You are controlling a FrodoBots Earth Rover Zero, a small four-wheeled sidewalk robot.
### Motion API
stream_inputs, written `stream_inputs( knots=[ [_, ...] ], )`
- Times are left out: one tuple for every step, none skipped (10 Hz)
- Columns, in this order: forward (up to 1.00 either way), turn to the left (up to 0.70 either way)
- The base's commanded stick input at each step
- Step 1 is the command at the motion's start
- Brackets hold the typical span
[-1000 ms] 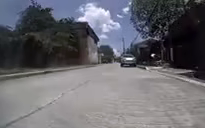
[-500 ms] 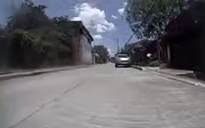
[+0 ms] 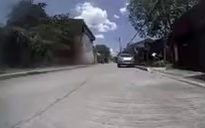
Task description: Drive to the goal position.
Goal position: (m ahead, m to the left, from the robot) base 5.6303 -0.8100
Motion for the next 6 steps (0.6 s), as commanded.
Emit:
stream_inputs(
  knots=[
    [1.00,0.00],
    [1.00,0.00],
    [1.00,0.00],
    [1.00,0.00],
    [1.00,0.00],
    [1.00,0.00]
  ],
)
